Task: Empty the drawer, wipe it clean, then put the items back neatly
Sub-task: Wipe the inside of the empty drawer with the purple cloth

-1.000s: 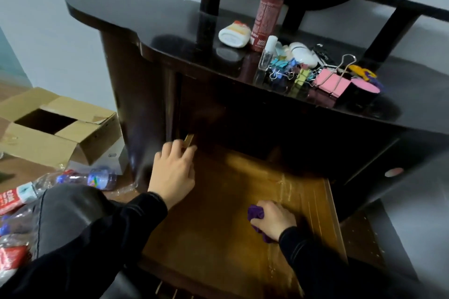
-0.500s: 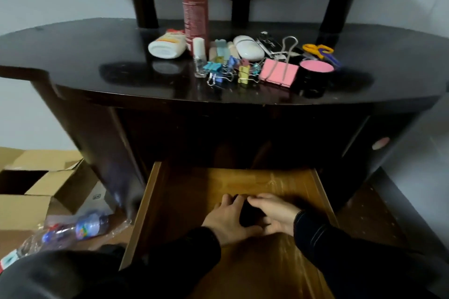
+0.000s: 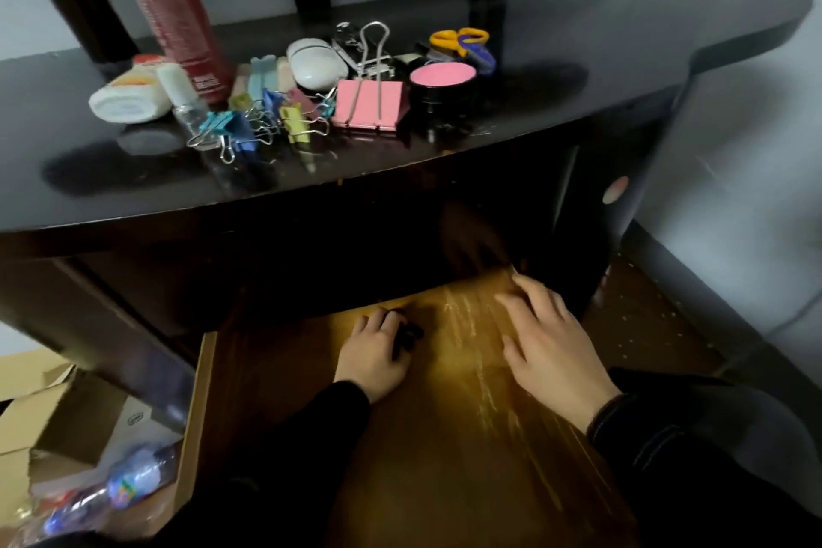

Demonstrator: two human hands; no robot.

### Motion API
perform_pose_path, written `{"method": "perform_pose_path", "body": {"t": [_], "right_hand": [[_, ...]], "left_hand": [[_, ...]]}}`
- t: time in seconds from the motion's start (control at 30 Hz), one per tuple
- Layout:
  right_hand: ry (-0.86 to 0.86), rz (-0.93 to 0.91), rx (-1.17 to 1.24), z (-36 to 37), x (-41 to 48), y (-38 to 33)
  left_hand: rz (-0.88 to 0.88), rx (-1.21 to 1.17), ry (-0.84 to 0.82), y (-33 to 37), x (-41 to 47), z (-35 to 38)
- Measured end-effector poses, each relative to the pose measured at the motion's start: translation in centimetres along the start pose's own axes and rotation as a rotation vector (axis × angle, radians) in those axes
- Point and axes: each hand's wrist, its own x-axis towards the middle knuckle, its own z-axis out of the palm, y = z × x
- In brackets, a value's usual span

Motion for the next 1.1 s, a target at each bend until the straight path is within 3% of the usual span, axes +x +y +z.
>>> {"method": "perform_pose_path", "body": {"t": [0.17,0.47,0.57,0.7,0.83,0.9,1.1], "right_hand": [[-0.037,0.162,0.085,0.3,0.6,0.0],[-0.07,0.16,-0.006,-0.1,0.6,-0.6],[-0.057,0.158,-0.006,0.4,0.6,-0.3],[-0.057,0.151,-0.015,0.7,0.5,-0.1],[-0.067,0.163,-0.006,0.3,0.6,-0.2],[-0.07,0.173,0.006,-0.1,0.5,-0.5],[-0.087,0.17,-0.007,-0.8,0.4,-1.0]], "left_hand": [[0.034,0.062,0.04,1.2,-1.0,0.8],[0.48,0.041,-0.218,2.5,-7.9,0.6],[0.421,0.004,-0.175,2.4,-4.5,0.3],[0.203,-0.071,-0.037,3.2,1.0,0.6],[0.077,-0.136,0.087,4.3,1.6,1.4],[0.115,-0.131,0.079,4.6,-0.2,1.6],[0.392,-0.039,-0.184,4.6,-8.3,0.9]]}}
